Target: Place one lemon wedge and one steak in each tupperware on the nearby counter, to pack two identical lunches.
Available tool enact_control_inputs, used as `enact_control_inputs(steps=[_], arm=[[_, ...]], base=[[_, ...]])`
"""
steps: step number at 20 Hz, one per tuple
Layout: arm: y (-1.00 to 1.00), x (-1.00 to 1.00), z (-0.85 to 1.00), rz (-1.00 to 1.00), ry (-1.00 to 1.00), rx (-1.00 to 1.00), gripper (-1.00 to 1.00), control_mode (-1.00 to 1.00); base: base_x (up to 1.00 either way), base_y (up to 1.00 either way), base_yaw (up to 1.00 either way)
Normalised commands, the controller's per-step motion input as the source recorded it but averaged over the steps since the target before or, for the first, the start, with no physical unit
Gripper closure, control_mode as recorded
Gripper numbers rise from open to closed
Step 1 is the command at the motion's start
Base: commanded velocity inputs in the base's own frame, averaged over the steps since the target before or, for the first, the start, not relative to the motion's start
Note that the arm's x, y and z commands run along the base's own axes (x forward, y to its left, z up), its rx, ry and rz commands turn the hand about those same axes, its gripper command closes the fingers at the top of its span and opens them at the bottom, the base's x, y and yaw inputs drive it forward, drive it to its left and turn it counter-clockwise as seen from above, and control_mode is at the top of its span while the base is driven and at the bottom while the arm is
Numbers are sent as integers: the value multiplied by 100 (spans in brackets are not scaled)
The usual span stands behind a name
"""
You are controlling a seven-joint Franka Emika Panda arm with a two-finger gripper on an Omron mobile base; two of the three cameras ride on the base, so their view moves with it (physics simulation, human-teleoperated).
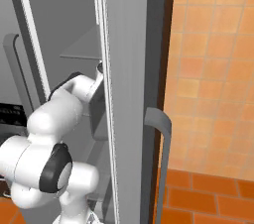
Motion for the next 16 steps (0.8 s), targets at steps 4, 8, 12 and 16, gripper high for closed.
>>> enact_control_inputs(steps=[4,8,12,16], arm=[[0,56,-30,-4,0,-4,-100,-100],[0,49,-28,0,0,-1,-100,-100],[0,9,-29,0,1,0,-100,-100],[0,4,-32,0,1,0,-100,-100]], base=[[0,0,0],[0,0,0],[0,0,0],[0,0,0]])
